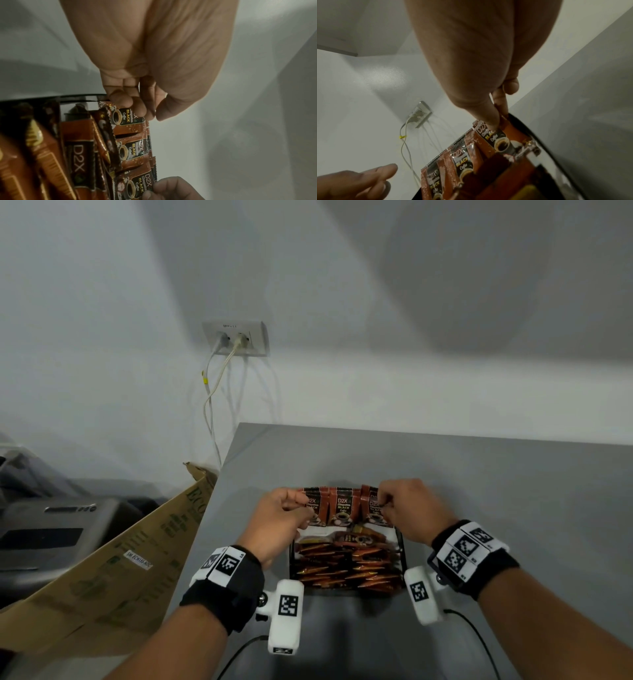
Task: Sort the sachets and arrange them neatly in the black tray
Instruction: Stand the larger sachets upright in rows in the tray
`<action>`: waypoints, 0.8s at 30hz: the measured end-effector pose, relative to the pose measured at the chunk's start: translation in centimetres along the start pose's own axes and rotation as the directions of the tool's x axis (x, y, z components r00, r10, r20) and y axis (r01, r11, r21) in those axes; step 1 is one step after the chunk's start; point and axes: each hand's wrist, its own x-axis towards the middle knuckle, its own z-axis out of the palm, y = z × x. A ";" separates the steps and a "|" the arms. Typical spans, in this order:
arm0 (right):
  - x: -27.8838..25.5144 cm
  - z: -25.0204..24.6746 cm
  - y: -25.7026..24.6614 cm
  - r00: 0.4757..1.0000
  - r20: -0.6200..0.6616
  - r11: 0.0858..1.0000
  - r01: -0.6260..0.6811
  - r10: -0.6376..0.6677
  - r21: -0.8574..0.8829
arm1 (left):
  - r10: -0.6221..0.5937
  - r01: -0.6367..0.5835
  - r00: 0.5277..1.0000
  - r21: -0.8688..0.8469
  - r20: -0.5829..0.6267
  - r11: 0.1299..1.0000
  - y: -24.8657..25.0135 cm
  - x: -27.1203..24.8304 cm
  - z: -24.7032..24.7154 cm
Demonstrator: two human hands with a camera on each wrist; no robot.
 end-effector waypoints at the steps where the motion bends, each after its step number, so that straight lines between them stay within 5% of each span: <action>1: 0.0 0.2 0.1 1.000 -0.011 1.000 -0.003 0.003 -0.002 | -0.004 0.004 1.000 -0.002 -0.001 1.000 -0.1 0.0 -0.1; 9: 0.2 -0.4 0.4 0.998 0.014 0.979 -0.067 0.065 0.195 | -0.015 0.015 1.000 0.012 0.000 1.000 -0.5 0.2 -0.5; 24: 0.0 0.7 1.1 0.998 -0.064 0.995 0.002 0.005 0.101 | -0.034 0.034 0.999 0.007 0.001 0.999 -0.8 0.2 -0.2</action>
